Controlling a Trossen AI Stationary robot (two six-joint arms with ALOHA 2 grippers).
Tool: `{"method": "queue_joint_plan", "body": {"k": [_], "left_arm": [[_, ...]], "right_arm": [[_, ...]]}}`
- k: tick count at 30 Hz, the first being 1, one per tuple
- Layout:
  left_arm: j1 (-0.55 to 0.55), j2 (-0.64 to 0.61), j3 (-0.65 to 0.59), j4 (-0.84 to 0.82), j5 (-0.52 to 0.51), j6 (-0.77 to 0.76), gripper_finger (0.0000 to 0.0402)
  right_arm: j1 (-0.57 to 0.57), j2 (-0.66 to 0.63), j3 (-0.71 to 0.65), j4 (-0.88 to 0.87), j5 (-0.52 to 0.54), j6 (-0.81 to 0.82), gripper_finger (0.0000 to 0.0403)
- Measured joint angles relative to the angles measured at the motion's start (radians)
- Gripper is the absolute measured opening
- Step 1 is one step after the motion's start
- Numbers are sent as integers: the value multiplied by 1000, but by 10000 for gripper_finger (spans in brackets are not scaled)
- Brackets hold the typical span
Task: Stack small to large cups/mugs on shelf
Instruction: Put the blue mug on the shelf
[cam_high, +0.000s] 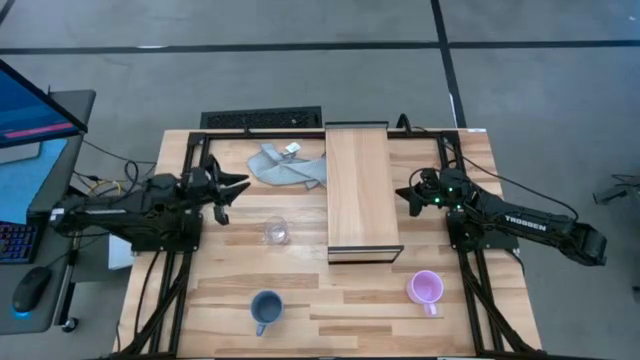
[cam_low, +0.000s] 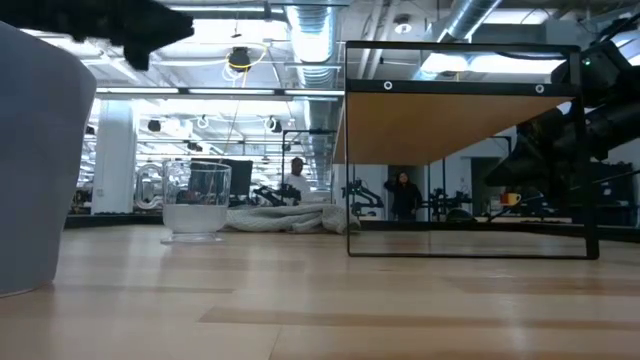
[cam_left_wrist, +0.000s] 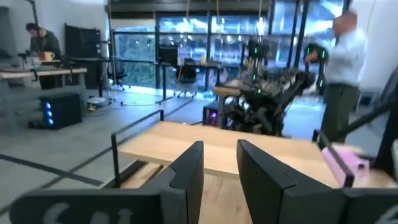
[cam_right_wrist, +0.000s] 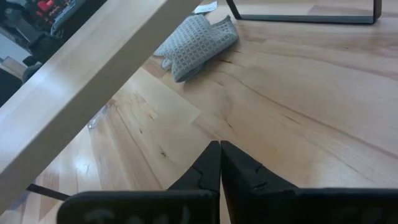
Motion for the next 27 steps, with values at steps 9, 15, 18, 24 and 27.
{"method": "queue_joint_plan", "body": {"k": [9,15,18,24,27], "left_arm": [[0,270,241,-271,243,1,87],[-5,393,430,-514,330,1,87],[-25,443,514,-586,401,-3,87],[-99,527,621,-667,418,36,97],[-134,562,648,-674,416,35,110]], "right_arm": [[0,0,0,1,0,0,33],[0,0,0,1,0,0,33],[0,0,0,1,0,0,33],[0,0,0,1,0,0,33],[0,0,0,1,0,0,33]]}}
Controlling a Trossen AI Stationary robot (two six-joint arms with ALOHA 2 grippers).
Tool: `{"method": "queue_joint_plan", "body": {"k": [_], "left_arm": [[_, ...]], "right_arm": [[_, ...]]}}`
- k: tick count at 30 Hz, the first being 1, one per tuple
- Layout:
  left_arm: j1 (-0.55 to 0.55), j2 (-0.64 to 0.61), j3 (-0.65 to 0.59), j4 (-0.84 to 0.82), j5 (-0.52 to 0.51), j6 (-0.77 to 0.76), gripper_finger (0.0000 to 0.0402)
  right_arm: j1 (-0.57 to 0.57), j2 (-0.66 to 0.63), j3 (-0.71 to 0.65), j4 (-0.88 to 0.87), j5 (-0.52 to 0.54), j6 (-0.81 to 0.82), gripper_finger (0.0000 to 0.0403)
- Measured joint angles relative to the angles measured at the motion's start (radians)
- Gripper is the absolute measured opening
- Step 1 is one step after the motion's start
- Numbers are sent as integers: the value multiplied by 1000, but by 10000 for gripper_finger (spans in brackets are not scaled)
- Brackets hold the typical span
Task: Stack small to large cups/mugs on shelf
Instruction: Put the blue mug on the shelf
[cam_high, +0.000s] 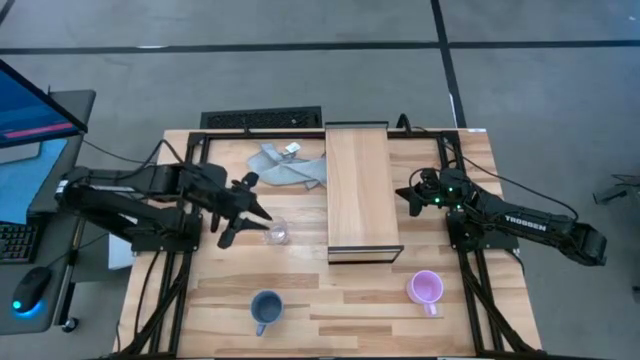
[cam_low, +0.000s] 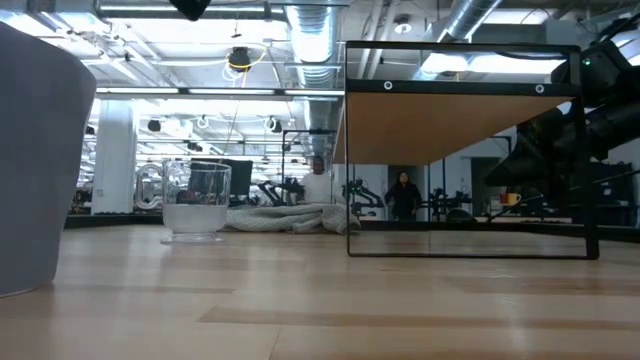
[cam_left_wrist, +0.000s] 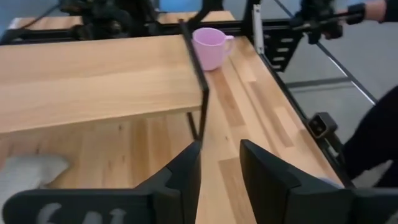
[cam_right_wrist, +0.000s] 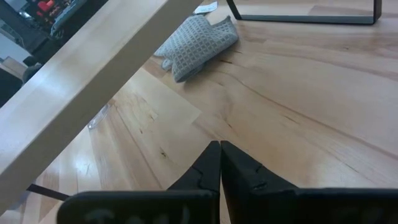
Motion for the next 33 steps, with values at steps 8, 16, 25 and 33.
{"method": "queue_joint_plan", "body": {"k": [8,16,25,33], "left_arm": [[-70,79,5,-69,-39,-85,157],[-134,128,5,-144,-16,-186,165],[-195,128,5,-135,-27,-252,165],[-211,180,5,-125,-45,-266,165]], "right_arm": [[0,0,0,0,0,0,33],[0,0,0,0,0,0,33],[0,0,0,0,0,0,33],[0,0,0,0,0,0,33]]}}
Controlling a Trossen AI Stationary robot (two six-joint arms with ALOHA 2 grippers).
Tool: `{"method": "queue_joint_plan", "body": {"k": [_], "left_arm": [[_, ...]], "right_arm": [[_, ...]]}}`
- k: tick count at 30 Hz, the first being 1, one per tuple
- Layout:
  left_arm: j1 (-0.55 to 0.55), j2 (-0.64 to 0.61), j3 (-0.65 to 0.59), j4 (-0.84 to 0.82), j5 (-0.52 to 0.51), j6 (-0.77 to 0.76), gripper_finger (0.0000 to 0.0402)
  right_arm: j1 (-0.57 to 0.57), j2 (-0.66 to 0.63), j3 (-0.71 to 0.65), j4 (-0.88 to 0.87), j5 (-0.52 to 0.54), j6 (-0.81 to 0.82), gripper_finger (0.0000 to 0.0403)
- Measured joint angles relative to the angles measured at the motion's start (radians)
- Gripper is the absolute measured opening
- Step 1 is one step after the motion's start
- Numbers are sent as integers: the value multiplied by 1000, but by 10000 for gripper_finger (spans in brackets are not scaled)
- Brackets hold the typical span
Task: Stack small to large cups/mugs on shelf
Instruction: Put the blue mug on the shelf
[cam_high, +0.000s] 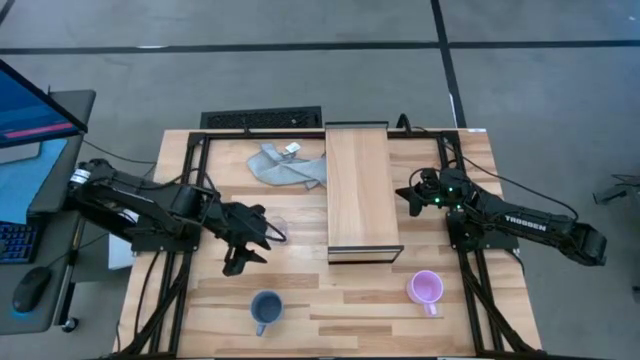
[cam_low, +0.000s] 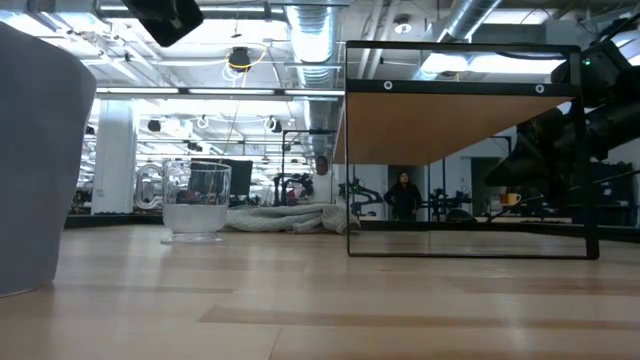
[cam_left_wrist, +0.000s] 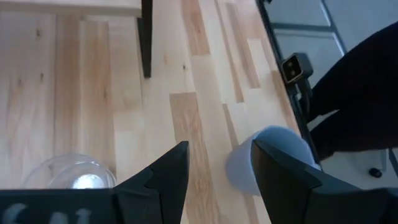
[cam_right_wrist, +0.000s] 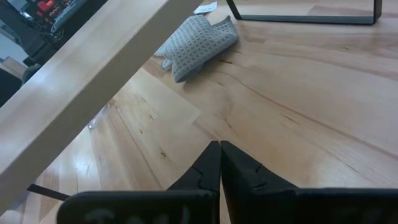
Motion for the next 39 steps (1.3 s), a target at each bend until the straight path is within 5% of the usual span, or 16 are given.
{"method": "queue_joint_plan", "body": {"k": [21,31,39], "left_arm": [[-177,322,0,-9,182,-57,164],[-206,324,0,-7,-25,-224,164],[-192,324,0,40,-43,-345,164]], "right_arm": [[0,0,0,-8,0,49,33],[0,0,0,-8,0,72,33],[0,0,0,-8,-1,86,33]]}}
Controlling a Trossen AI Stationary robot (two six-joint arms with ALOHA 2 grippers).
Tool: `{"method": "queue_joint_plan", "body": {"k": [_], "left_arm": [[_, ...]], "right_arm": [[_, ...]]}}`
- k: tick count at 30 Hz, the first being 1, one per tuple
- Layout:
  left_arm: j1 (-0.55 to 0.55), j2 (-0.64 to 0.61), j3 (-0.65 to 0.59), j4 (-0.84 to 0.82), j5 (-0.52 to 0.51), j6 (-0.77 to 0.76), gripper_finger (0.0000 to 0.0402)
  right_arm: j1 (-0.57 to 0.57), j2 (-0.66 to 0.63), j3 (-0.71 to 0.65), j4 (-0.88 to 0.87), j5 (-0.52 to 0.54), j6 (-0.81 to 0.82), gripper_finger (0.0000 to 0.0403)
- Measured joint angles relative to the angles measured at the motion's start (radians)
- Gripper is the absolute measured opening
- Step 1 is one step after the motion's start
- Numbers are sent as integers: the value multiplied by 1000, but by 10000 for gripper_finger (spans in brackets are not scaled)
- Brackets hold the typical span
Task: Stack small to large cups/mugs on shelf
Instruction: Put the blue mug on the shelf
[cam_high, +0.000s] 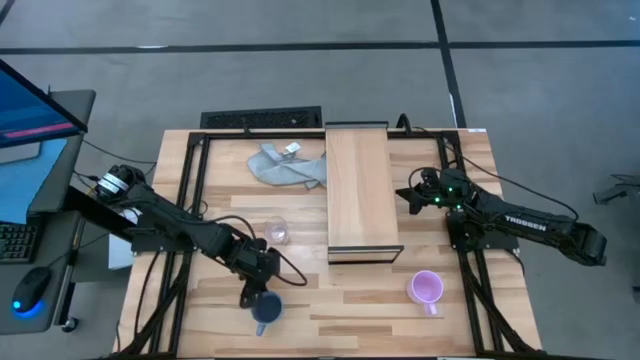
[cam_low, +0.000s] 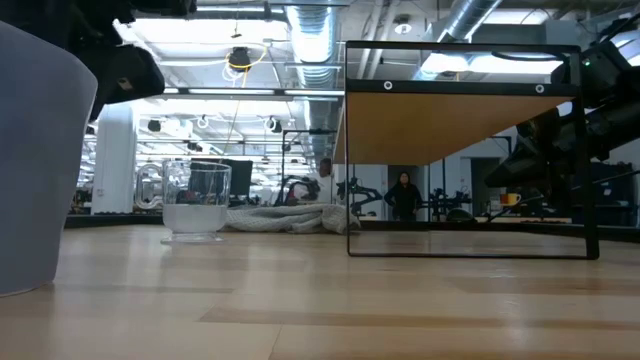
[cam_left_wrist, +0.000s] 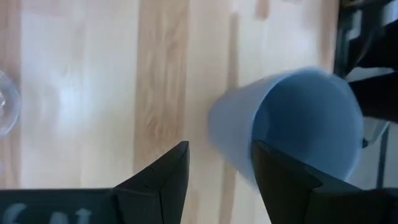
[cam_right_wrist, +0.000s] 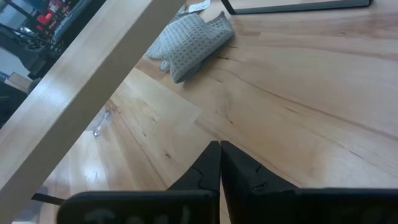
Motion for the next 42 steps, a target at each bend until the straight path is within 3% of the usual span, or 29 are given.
{"method": "queue_joint_plan", "body": {"k": [7,33,42], "left_arm": [[-1,0,0,132,-2,2,164],[-21,0,0,32,-14,21,164],[-37,127,31,41,66,19,164]], "right_arm": [[0,0,0,0,-2,-7,33],[0,0,0,-5,-2,-8,33],[0,0,0,-5,-2,-8,33]]}}
